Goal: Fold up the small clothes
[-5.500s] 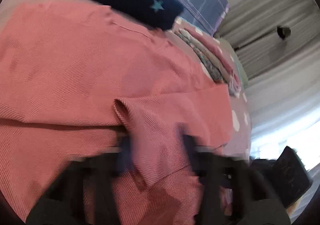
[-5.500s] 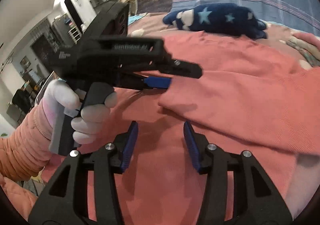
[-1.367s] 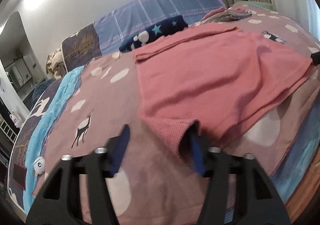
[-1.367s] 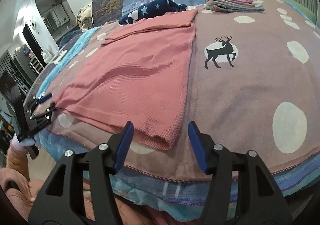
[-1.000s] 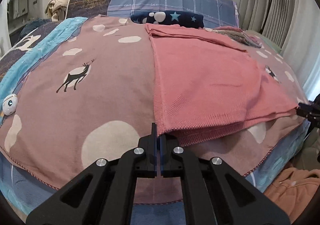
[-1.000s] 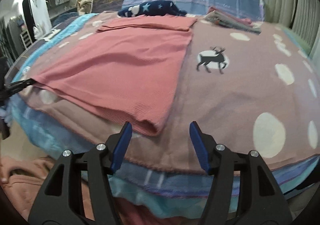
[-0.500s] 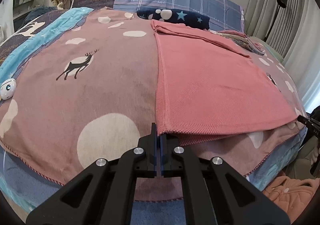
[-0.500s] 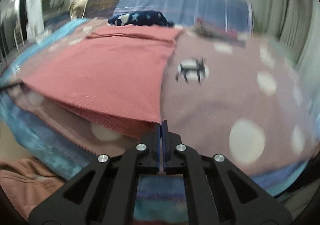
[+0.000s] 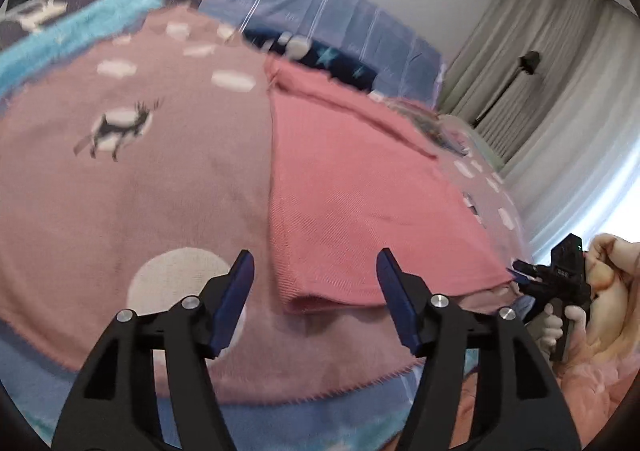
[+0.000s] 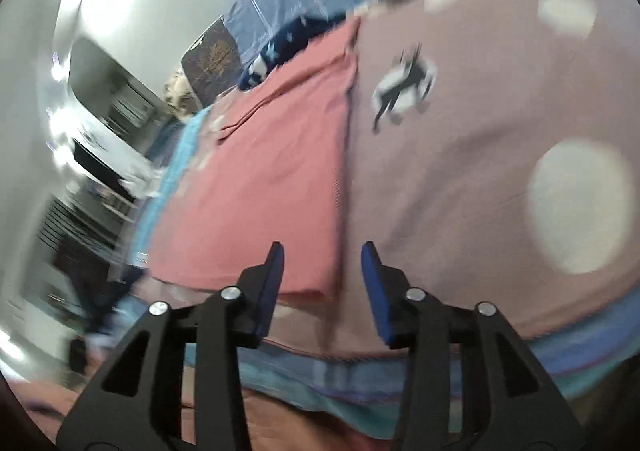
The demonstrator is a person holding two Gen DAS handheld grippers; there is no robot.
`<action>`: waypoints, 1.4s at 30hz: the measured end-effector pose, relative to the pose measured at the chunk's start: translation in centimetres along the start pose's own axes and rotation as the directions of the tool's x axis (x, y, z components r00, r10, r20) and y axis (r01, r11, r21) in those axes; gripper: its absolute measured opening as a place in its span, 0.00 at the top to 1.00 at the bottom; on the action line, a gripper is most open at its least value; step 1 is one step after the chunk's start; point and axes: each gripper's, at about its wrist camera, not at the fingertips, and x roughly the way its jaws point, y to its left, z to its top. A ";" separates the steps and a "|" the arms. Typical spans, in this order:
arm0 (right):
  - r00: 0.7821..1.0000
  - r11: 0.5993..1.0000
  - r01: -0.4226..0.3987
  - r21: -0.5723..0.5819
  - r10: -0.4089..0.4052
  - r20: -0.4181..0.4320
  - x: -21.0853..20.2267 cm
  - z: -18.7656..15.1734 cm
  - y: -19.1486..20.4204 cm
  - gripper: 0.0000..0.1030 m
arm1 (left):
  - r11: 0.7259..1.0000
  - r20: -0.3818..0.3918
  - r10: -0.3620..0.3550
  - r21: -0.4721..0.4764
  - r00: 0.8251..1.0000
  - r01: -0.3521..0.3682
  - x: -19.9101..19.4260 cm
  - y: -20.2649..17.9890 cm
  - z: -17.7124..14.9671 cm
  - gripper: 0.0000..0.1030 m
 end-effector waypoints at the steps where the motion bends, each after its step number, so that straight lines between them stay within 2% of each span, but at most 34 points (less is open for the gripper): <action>1: 0.999 1.000 -0.010 0.024 0.011 -0.031 0.8 0.1 -0.3 0.59 | 1.000 -0.041 0.005 -0.014 0.999 -0.005 1.3 0.2 -0.1 0.38; 2: 0.998 0.999 0.008 0.037 -0.006 -0.059 1.6 0.1 -0.5 0.60 | 1.000 -0.058 -0.002 -0.019 0.998 0.001 2.1 0.3 -0.3 0.38; 4: 0.998 1.000 0.023 0.012 -0.022 -0.061 2.1 0.1 0.1 0.58 | 1.000 -0.044 -0.021 0.005 0.999 0.021 2.6 -0.4 -0.3 0.38; 5: 0.997 1.000 0.030 -0.005 -0.030 -0.065 2.2 0.1 0.6 0.56 | 0.999 -0.053 -0.042 0.004 0.998 0.042 2.8 -0.6 -0.2 0.38; 7: 0.996 0.999 0.022 -0.025 -0.024 -0.083 2.5 -0.1 1.4 0.49 | 0.994 -0.076 -0.114 -0.007 0.991 0.114 3.4 -1.2 -0.2 0.45; 9: 0.995 1.000 -0.003 -0.028 0.000 -0.098 3.0 -0.2 1.8 0.47 | 0.995 -0.082 -0.104 -0.012 0.991 0.103 4.0 -1.7 -0.6 0.46; 10: 0.995 1.000 -0.011 -0.020 0.009 -0.100 3.2 -0.3 1.9 0.47 | 0.995 -0.082 -0.103 -0.015 0.991 0.103 3.9 -1.6 -0.7 0.51; 12: 0.995 1.000 -0.027 0.007 0.028 -0.093 3.1 -0.3 1.5 0.47 | 0.989 -0.083 -0.131 -0.085 0.988 0.123 3.5 -0.4 -0.6 0.63; 14: 0.993 0.997 -0.065 0.050 0.070 -0.098 3.0 -0.6 1.0 0.47 | 0.969 -0.077 -0.183 -0.181 0.980 0.166 3.6 1.4 -0.5 0.73; 15: 0.992 0.995 -0.074 0.059 0.080 -0.099 2.9 -0.6 0.6 0.47 | 0.961 -0.073 -0.190 -0.217 0.979 0.171 4.1 2.2 -0.2 0.83; 18: 0.988 0.992 -0.105 0.075 0.113 -0.106 4.0 0.7 0.5 0.48 | 0.942 -0.055 -0.241 -0.253 0.969 0.220 5.9 2.7 0.7 0.92; 20: 0.983 0.988 -0.135 0.068 0.142 -0.114 5.2 1.9 0.7 0.50 | 0.945 -0.065 -0.249 -0.234 0.966 0.227 6.8 1.8 1.2 0.94; 21: 0.985 0.990 -0.122 0.076 0.130 -0.115 5.6 2.2 0.7 0.69 | 0.952 -0.065 -0.245 -0.207 0.967 0.227 6.8 1.0 1.5 0.95; 23: 0.983 0.988 -0.120 0.098 0.132 -0.124 6.0 2.5 0.8 0.97 | 0.957 -0.050 -0.251 -0.164 0.967 0.240 5.9 0.0 1.7 0.96; 26: 0.982 0.981 -0.174 0.092 0.179 -0.056 4.3 2.4 1.6 0.97 | 0.952 0.027 -0.284 -0.111 0.959 0.285 3.3 -1.3 2.9 0.96; 30: 0.962 0.961 -0.272 0.047 0.270 0.040 0.8 3.2 3.3 0.97 | 0.951 0.139 -0.306 0.008 0.942 0.308 -1.8 -4.5 4.6 0.96; 32: 0.953 0.956 -0.293 0.011 0.291 0.085 -1.3 3.5 4.6 0.97 | 0.943 0.188 -0.334 0.055 0.924 0.329 -4.3 -5.8 4.6 0.96; 33: 0.943 0.950 -0.312 -0.015 0.311 0.118 -2.9 3.4 5.4 0.97 | 0.934 0.228 -0.357 0.088 0.906 0.346 -6.4 -6.8 4.3 0.96; 35: 0.921 0.937 -0.342 -0.069 0.349 0.174 -6.1 2.9 6.7 0.97 | 0.929 0.272 -0.370 0.125 0.889 0.348 -8.9 -7.8 3.6 0.96; 36: 0.916 0.939 -0.326 -0.108 0.342 0.211 -8.3 2.2 7.5 0.97 | 0.927 0.296 -0.376 0.140 0.878 0.349 -10.3 -8.3 3.1 0.96; 38: 0.921 0.951 -0.253 -0.177 0.293 0.258 -11.4 1.2 8.6 0.97 | 0.929 0.308 -0.369 0.155 0.877 0.336 -11.0 -9.1 2.8 0.96; 39: 0.934 0.962 -0.160 -0.221 0.220 0.280 -12.6 0.7 9.3 0.95 | 0.936 0.305 -0.348 0.167 0.886 0.310 -10.6 -9.5 2.8 0.96; 42: 0.952 0.965 -0.026 -0.261 0.104 0.287 -11.5 1.0 9.9 0.95 | 0.956 0.294 -0.286 0.156 0.912 0.249 -7.9 -9.6 4.0 0.96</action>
